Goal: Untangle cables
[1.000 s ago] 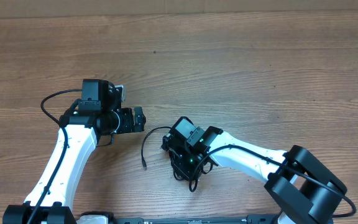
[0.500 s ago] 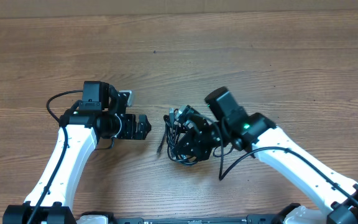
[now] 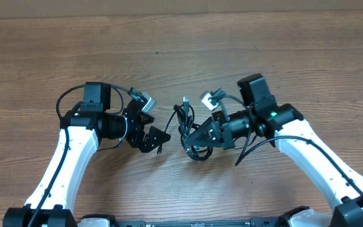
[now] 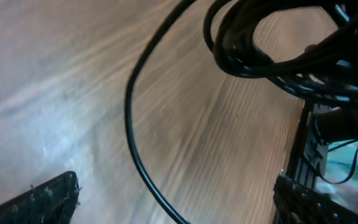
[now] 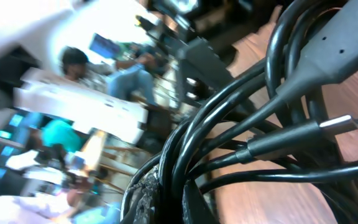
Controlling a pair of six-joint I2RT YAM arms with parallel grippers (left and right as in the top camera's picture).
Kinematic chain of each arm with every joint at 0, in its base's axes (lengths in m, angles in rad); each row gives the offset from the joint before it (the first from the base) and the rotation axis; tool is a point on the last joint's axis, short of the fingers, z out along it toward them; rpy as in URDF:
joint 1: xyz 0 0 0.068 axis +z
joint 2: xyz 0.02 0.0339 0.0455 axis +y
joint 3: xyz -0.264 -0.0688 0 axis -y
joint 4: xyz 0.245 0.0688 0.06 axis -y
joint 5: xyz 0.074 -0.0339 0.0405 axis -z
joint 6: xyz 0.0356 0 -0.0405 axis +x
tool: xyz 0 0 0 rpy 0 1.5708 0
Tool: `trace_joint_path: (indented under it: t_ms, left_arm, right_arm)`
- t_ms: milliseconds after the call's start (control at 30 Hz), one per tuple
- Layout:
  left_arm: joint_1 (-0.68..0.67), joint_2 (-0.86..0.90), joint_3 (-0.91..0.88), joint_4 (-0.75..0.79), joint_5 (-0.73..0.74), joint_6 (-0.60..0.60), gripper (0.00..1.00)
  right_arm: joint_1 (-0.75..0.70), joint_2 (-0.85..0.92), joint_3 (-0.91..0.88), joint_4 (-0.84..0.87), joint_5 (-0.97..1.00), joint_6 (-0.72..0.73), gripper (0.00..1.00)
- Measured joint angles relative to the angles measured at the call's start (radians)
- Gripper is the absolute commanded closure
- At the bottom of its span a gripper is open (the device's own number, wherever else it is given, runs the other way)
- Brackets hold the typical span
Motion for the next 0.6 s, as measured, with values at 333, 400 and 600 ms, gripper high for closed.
trace_joint_path:
  t_ms: [333,400,600]
  left_arm:
    - [0.000,0.000,0.000,0.078,-0.009,0.030,0.00]
    - [0.000,0.000,0.000,0.081,-0.002,0.030,0.00]
    - [0.000,0.000,0.000,0.135,0.143,0.113,0.00]
  right_arm:
    - [-0.069,0.000,0.000,0.000,-0.166,0.109,0.96]
    - [-0.069,0.000,0.000,0.000,-0.177,0.130,0.96]
    - [-0.068,0.000,0.000,-0.001,-0.185,0.165,0.96]
